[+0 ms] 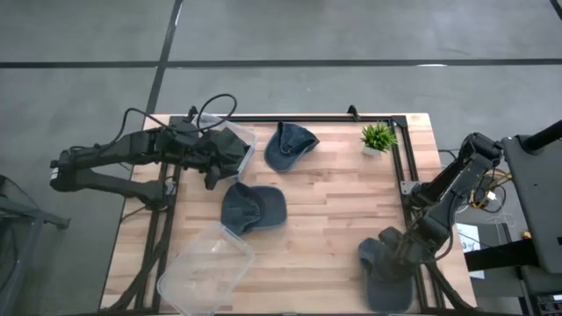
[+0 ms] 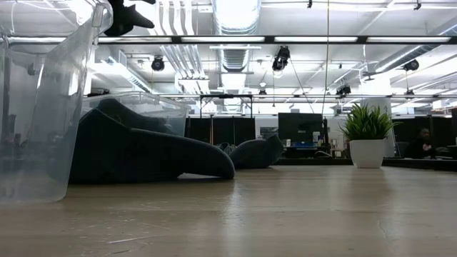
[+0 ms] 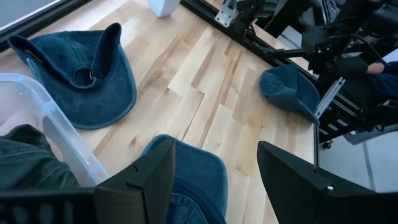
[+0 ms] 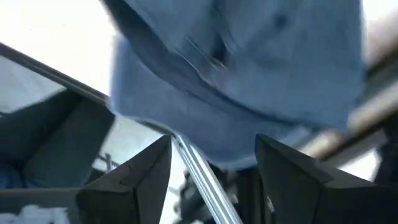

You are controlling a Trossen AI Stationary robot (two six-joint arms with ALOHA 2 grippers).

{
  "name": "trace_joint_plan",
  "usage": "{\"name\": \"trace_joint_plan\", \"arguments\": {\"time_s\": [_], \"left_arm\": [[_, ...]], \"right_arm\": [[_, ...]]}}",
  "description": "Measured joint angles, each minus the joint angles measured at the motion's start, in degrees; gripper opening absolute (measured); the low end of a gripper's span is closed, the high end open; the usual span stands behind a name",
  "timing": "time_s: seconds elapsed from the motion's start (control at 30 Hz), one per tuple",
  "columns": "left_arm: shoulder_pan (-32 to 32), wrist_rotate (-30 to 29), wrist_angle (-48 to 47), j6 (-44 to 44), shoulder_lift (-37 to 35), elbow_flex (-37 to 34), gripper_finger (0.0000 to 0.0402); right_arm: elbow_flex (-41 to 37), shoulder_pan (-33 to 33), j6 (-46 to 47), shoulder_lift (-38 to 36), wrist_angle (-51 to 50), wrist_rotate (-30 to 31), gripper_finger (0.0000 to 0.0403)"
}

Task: Pick & Place hat
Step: Put the bottom right dark blue cap into the bottom transparent bin

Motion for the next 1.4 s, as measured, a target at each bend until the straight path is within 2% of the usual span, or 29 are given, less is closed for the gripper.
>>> {"name": "trace_joint_plan", "arguments": {"time_s": [0.13, 0.33, 0.53, 0.83, 1.0, 1.17, 1.4], "left_arm": [[0.0, -0.02, -0.02, -0.45, 0.0, 0.0, 0.022], [0.0, -0.13, 0.0, -0.9, 0.0, 0.0, 0.022], [0.0, -0.15, 0.6, -1.22, 0.06, 0.0, 0.022], [0.0, -0.15, 1.6, -2.25, 0.5, 0.0, 0.022], [0.0, -0.13, 1.6, -2.88, 0.57, 0.0, 0.022], [-0.04, 0.05, 1.44, -2.1, 0.57, 0.0, 0.022], [-0.04, 3.07, 0.99, 2.06, 0.66, 0.0, 0.022]], "right_arm": [[0.28, -0.05, -3.25, 0.0, 3.07, 6.49, 0.0226], [0.48, -0.15, -4.36, 1.62, 5.68, 6.59, 0.0226], [1.47, -0.37, -9.09, 7.29, 9.83, 6.61, 0.0226], [5.06, -1.46, -11.78, 15.27, 9.97, 6.73, 0.0226], [8.28, -1.95, -13.42, 18.21, 9.66, 9.33, 0.0226], [10.77, -2.58, -10.46, 21.44, 2.77, 10.07, 0.0226], [15.2, -3.76, -4.66, 27.11, 2.55, 9.81, 0.0224]]}}
